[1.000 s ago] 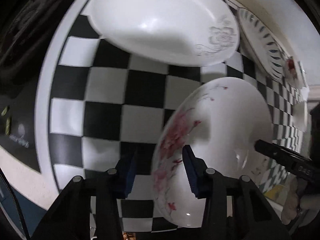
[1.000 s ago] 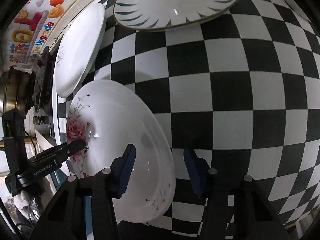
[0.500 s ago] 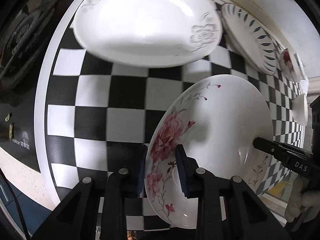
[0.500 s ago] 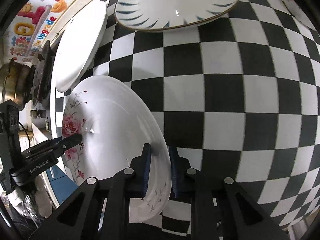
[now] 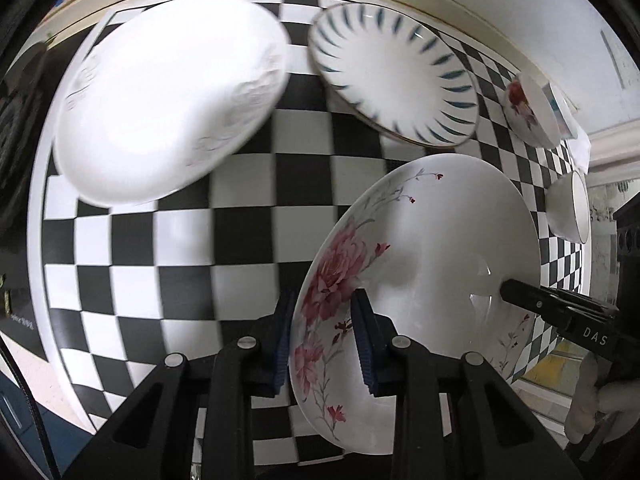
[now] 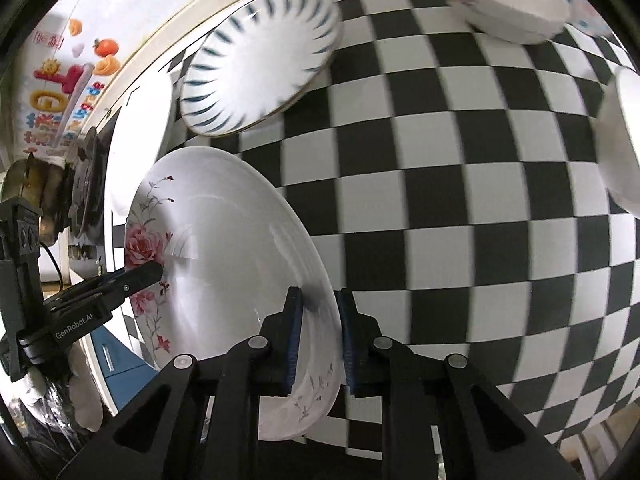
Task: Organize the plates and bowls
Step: 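Lift the pink-flower plate with both tools and carry it toward the plain white plate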
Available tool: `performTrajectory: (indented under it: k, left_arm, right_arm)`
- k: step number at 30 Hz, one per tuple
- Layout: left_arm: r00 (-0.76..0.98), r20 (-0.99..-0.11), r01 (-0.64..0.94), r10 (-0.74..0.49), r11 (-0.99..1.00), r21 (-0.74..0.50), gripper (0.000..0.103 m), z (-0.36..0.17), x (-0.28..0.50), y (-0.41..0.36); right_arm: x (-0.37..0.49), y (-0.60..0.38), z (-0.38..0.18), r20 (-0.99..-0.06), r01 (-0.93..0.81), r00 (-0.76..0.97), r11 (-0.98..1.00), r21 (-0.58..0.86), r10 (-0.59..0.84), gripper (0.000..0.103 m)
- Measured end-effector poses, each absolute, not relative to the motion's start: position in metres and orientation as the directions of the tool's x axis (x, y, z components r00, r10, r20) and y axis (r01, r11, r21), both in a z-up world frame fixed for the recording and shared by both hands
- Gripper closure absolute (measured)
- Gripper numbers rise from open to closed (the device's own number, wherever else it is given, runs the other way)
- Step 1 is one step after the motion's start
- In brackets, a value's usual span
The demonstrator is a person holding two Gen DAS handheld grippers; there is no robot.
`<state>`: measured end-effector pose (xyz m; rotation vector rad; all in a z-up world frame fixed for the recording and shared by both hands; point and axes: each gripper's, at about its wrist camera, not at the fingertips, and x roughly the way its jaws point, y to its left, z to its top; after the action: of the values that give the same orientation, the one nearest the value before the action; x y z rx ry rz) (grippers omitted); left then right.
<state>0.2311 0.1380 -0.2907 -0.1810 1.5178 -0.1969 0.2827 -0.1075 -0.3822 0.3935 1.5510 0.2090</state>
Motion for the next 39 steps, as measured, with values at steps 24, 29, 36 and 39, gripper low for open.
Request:
performTrajectory:
  k: [24, 29, 36, 39]
  left_arm:
    - [-0.040, -0.985, 0.045, -0.168, 0.984, -0.170, 0.077, -0.356, 0.263, 0.067]
    - [-0.038, -0.987, 0.045, -0.158, 0.986, -0.159, 0.077, -0.356, 0.265, 0.064]
    - [-0.034, -0.990, 0.043, -0.136, 0.990, -0.137, 0.077, -0.357, 0.265, 0.059]
    - [-0.029, -0.991, 0.036, -0.131, 0.991, -0.132, 0.077, -0.356, 0.264, 0.058]
  right_arm:
    - [0.276, -0.146, -0.416, -0.930, 0.160, -0.001, 0.918, 0.362, 0.366, 0.084]
    - [0.276, -0.143, -0.418, -0.931, 0.156, -0.006, 0.920, 0.360, 0.365, 0.084]
    - [0.276, -0.141, -0.418, -0.928, 0.152, -0.009, 0.918, 0.368, 0.373, 0.084]
    - [0.277, -0.143, -0.419, -0.923, 0.155, -0.013, 0.912, 0.379, 0.386, 0.084]
